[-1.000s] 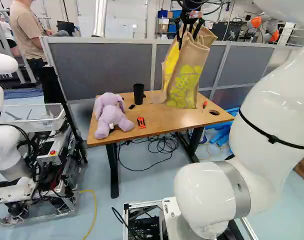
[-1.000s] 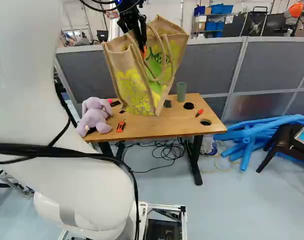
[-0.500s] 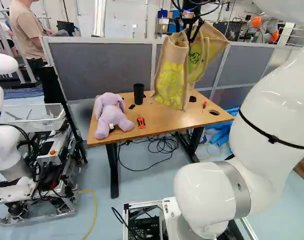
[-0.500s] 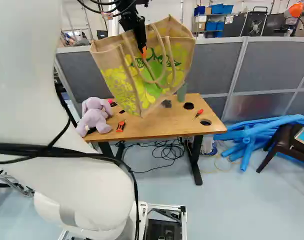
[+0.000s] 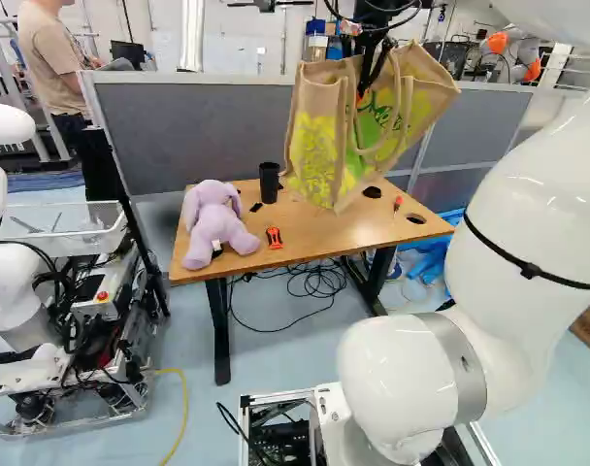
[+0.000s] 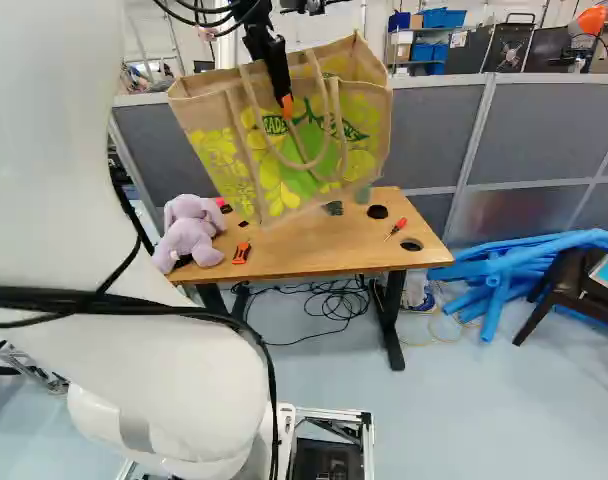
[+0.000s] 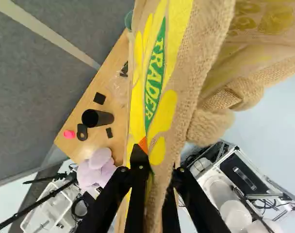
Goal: Pick up the bag on the ground and place it on the table
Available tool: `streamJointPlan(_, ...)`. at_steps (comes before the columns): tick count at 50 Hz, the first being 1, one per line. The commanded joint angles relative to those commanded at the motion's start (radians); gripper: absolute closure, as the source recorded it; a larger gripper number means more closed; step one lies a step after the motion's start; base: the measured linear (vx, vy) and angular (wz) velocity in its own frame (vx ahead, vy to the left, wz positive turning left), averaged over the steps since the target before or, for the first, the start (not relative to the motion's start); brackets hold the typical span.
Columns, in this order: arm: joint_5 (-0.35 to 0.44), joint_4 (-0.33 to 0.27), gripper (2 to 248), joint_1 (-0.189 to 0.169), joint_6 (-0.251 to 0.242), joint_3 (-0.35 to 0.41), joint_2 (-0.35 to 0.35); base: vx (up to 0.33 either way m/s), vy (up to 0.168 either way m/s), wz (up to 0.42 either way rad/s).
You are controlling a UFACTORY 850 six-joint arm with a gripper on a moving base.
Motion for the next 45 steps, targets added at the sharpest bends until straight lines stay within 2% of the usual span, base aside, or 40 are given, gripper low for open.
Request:
streamJointPlan(8,0.000,0.000,216,0.000,0.084,0.000,0.000,0.000,0.000,0.000)
streamJointPlan(13,0.000,0.000,216,0.000,0.112,0.000,0.000,0.000,0.000,0.000)
streamJointPlan(45,0.000,0.000,216,0.000,0.125,0.000,-0.005,0.000,0.000,0.000)
